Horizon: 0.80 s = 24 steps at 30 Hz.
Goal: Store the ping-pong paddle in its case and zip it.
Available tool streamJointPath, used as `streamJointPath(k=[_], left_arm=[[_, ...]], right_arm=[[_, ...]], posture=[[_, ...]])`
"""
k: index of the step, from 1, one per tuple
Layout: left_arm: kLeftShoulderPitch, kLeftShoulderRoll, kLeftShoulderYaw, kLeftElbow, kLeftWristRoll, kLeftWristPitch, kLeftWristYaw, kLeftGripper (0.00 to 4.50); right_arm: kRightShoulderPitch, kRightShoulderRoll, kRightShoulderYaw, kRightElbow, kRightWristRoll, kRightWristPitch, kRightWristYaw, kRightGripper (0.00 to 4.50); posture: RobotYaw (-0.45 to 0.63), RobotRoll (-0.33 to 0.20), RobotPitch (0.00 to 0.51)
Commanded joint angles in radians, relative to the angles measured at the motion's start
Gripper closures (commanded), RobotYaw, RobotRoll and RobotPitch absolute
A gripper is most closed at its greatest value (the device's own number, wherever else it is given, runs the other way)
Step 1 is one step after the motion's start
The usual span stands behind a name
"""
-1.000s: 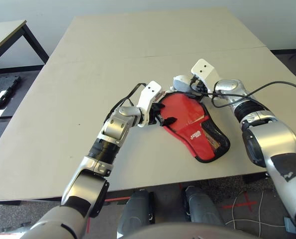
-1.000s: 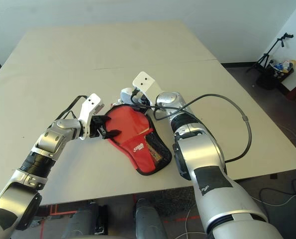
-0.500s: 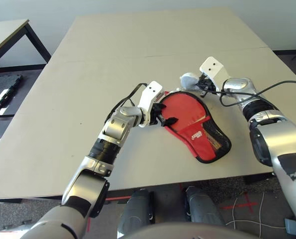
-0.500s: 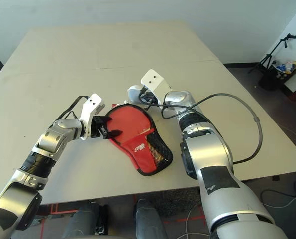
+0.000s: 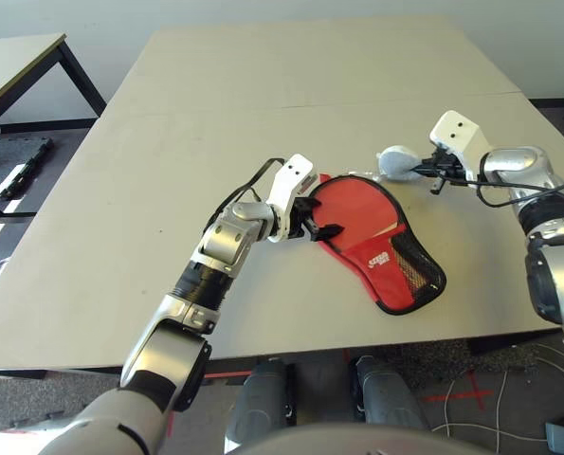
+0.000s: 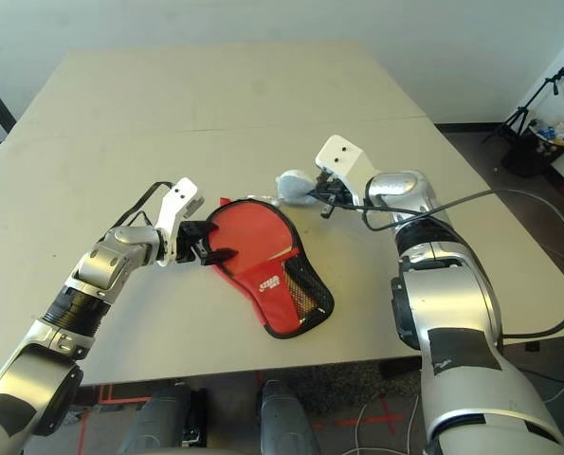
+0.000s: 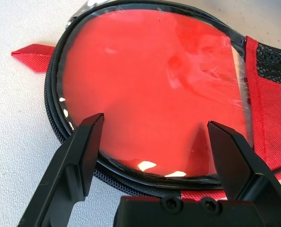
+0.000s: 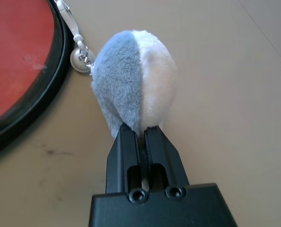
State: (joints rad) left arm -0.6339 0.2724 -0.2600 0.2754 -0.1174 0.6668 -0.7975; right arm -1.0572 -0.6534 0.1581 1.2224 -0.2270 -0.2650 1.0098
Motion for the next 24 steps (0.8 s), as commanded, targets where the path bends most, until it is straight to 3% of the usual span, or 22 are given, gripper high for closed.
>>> streamJointPath(k=[1, 7, 11, 17, 24], left_arm=[[0.022, 0.004, -0.027, 0.046, 0.013, 0.027, -0.002, 0.00], [0.018, 0.000, -0.028, 0.061, 0.014, 0.019, -0.004, 0.00], [0.012, -0.003, -0.027, 0.071, 0.015, 0.014, -0.004, 0.00], [0.009, -0.002, -0.030, 0.079, 0.015, 0.008, -0.007, 0.00], [0.000, 0.020, -0.056, 0.028, 0.018, -0.041, -0.055, 0.00]], right_arm=[[0.036, -0.073, 0.011, -0.023, -0.008, 0.015, 0.092, 4.48], [0.094, -0.174, 0.063, -0.098, -0.016, 0.072, 0.393, 4.48], [0.162, -0.237, 0.096, -0.223, 0.068, 0.148, 0.590, 4.48], [0.227, -0.304, 0.163, -0.350, 0.170, 0.225, 0.605, 4.48], [0.189, -0.260, 0.124, -0.285, 0.118, 0.200, 0.488, 4.48]], posture=[[-0.10, 0.000, 0.092], [-0.10, 0.000, 0.089], [-0.10, 0.000, 0.085], [-0.11, 0.000, 0.082], [-0.12, 0.000, 0.080]])
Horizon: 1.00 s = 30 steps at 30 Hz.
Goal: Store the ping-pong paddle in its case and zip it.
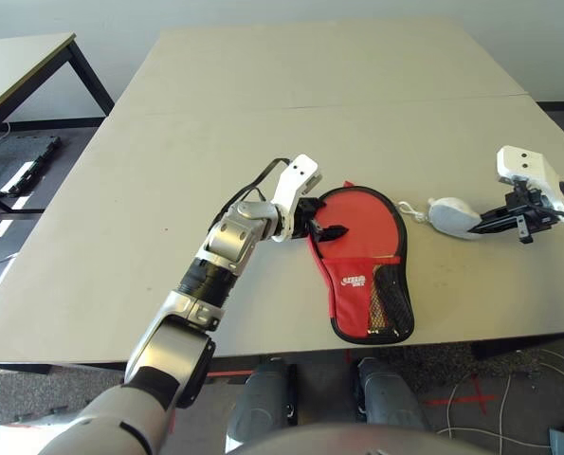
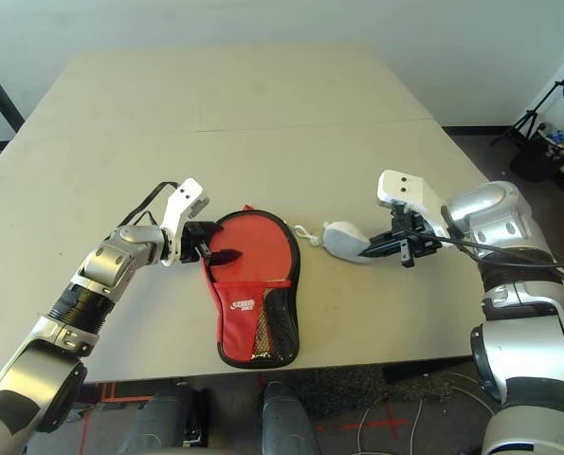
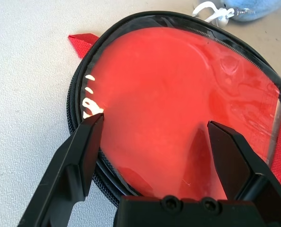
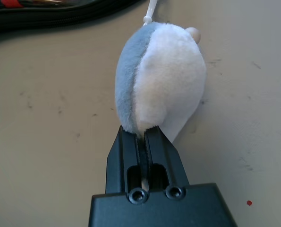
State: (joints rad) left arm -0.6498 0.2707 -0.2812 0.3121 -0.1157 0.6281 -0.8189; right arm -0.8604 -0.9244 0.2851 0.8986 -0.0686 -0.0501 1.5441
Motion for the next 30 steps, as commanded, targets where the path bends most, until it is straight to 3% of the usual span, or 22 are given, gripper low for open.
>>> streamJointPath(k=[1, 6, 13, 30], left_arm=[[0.015, 0.030, -0.041, -0.032, 0.013, -0.004, -0.047, 0.00], [-0.011, 0.073, -0.057, -0.172, -0.014, 0.017, -0.114, 0.00], [-0.014, 0.080, -0.111, -0.228, 0.005, -0.006, -0.154, 0.00], [-0.028, 0.029, -0.203, -0.004, 0.109, 0.029, -0.098, 0.00]], right_arm=[[-0.013, 0.016, -0.005, 0.048, -0.043, -0.018, -0.058, 4.48], [-0.028, 0.035, -0.013, 0.072, -0.047, -0.025, -0.083, 4.48], [-0.032, 0.055, -0.022, 0.079, -0.056, -0.024, -0.094, 4.48], [-0.034, 0.006, -0.027, 0.038, -0.050, -0.001, 0.022, 4.48]], posture=[[-0.12, 0.000, 0.080], [-0.12, 0.000, 0.080], [-0.12, 0.000, 0.083], [-0.13, 0.000, 0.090]])
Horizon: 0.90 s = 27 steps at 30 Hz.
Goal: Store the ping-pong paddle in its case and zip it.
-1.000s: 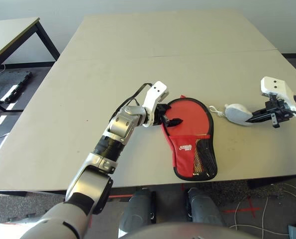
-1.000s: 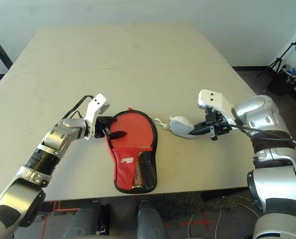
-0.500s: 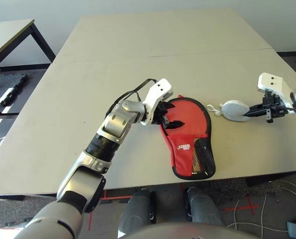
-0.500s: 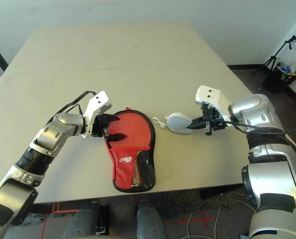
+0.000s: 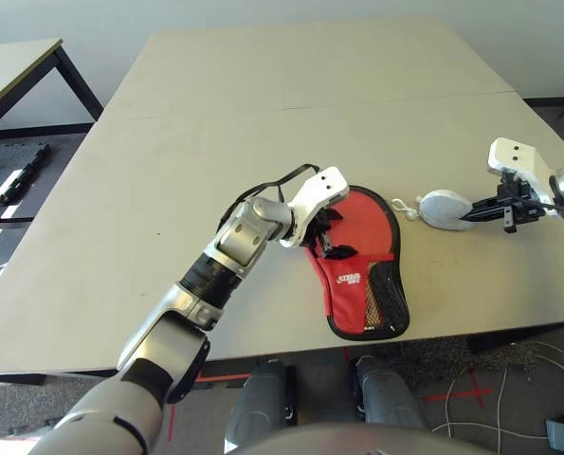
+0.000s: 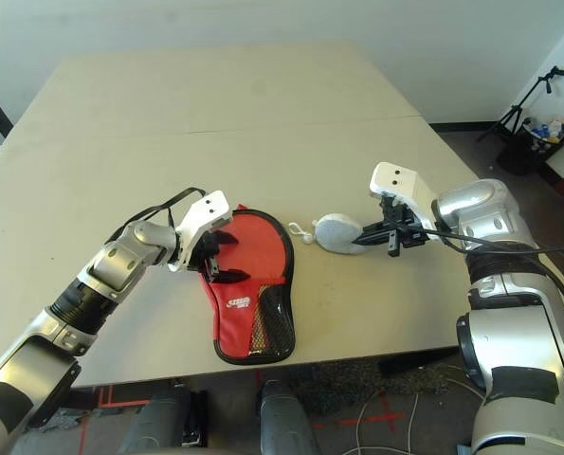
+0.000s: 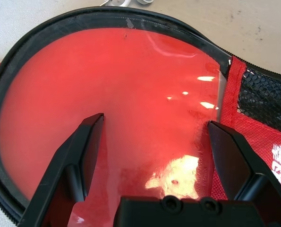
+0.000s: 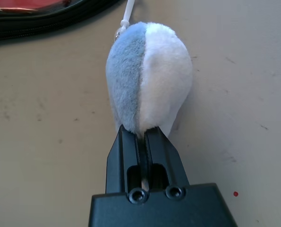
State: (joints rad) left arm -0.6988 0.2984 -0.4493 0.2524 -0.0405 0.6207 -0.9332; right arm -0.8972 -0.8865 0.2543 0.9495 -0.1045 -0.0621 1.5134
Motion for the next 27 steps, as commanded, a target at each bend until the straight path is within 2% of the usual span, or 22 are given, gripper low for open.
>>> streamJointPath(k=[1, 3, 9, 13, 15, 21, 27], left_arm=[[0.021, 0.000, -0.035, 0.058, 0.035, 0.037, 0.016, 0.00], [0.022, -0.006, -0.035, 0.064, 0.039, 0.037, 0.020, 0.00], [0.025, -0.015, -0.033, 0.069, 0.042, 0.038, 0.023, 0.00], [0.026, -0.018, -0.030, 0.074, 0.042, 0.037, 0.027, 0.00], [0.026, -0.019, -0.029, 0.078, 0.043, 0.036, 0.029, 0.00], [0.027, -0.023, -0.024, 0.088, 0.043, 0.033, 0.038, 0.00], [0.026, -0.027, -0.018, 0.099, 0.044, 0.030, 0.046, 0.00]], right_arm=[[0.004, -0.036, 0.003, -0.018, -0.014, 0.013, 0.064, 4.48], [0.020, -0.075, 0.037, -0.055, 0.018, 0.028, 0.092, 4.48], [0.086, -0.237, 0.219, -0.229, 0.206, 0.097, 0.101, 4.48], [0.173, -0.412, 0.371, -0.485, 0.421, 0.188, 0.101, 4.48], [0.208, -0.475, 0.415, -0.581, 0.498, 0.214, 0.101, 4.48], [0.292, -0.577, 0.459, -0.806, 0.647, 0.279, 0.101, 4.48], [0.395, -0.628, 0.457, -0.996, 0.726, 0.313, 0.101, 4.48]], posture=[[-0.13, 0.000, 0.090], [-0.14, 0.000, 0.091], [-0.14, 0.000, 0.092], [-0.15, 0.000, 0.094], [-0.15, 0.000, 0.094], [-0.15, 0.000, 0.097], [-0.15, 0.000, 0.097]])
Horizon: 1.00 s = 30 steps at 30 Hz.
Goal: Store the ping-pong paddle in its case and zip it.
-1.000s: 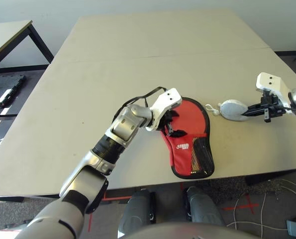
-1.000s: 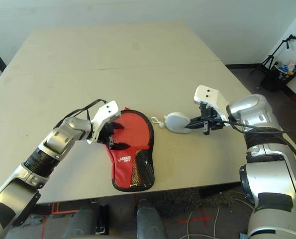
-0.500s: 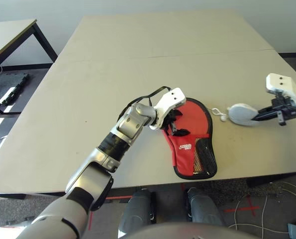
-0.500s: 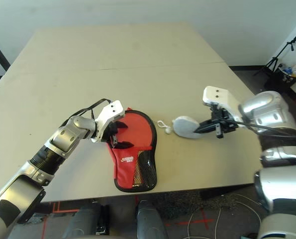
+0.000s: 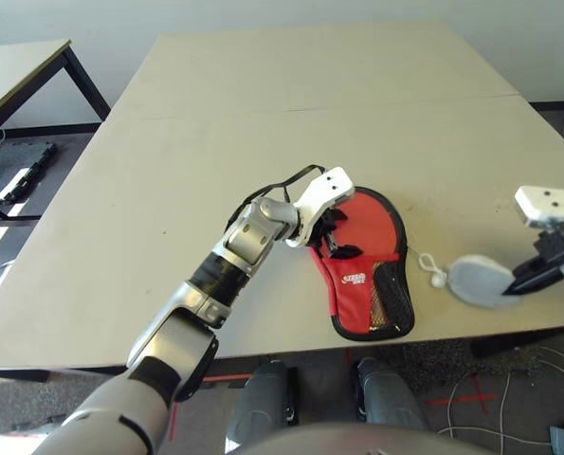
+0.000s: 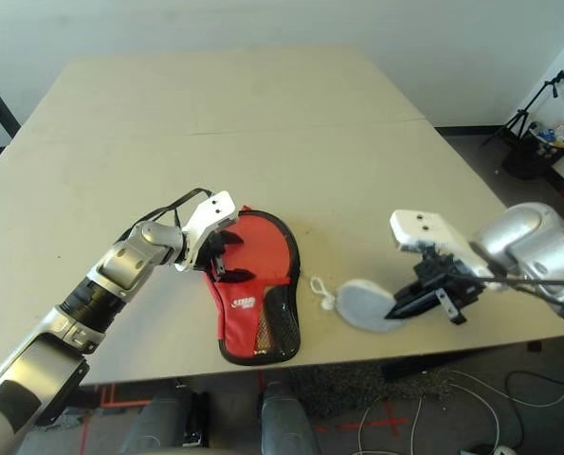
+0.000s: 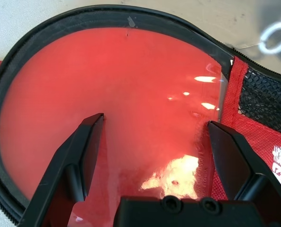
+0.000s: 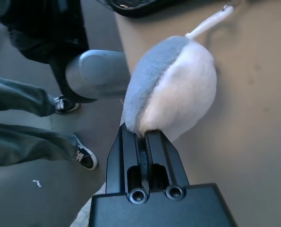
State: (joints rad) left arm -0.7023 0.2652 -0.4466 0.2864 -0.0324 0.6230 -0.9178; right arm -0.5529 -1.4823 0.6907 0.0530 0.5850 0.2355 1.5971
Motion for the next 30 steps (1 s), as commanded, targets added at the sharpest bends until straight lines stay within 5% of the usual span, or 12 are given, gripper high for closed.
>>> streamJointPath(k=[1, 9, 12, 22, 26, 30], left_arm=[[0.029, 0.005, -0.019, 0.068, 0.036, 0.027, 0.032, 0.00], [0.028, 0.001, -0.014, 0.080, 0.037, 0.020, 0.042, 0.00], [0.027, -0.003, -0.007, 0.083, 0.034, 0.019, 0.046, 0.00], [0.034, 0.036, 0.021, -0.033, 0.008, 0.037, 0.018, 0.00], [0.035, 0.064, 0.122, -0.183, -0.074, 0.083, 0.012, 0.00], [0.017, 0.060, 0.265, -0.241, -0.145, 0.111, 0.077, 0.00]], right_arm=[[0.071, -0.040, 0.020, -0.131, 0.045, 0.017, 0.017, 4.48], [0.147, -0.021, -0.039, -0.215, 0.072, 0.060, 0.017, 4.48], [0.124, 0.080, -0.130, -0.142, 0.036, 0.128, 0.016, 4.48], [-0.106, 0.216, -0.315, 0.078, 0.092, 0.377, 0.017, 1.45], [-0.178, 0.370, -0.444, 0.254, 0.056, 0.435, -0.095, 0.22], [-0.252, 0.546, -0.582, 0.460, -0.028, 0.344, -0.359, 0.03]], posture=[[-0.15, 0.000, 0.097], [-0.14, 0.000, 0.099], [-0.14, 0.000, 0.097], [-0.14, 0.000, 0.084], [-0.14, 0.000, 0.078], [-0.13, 0.000, 0.077]])
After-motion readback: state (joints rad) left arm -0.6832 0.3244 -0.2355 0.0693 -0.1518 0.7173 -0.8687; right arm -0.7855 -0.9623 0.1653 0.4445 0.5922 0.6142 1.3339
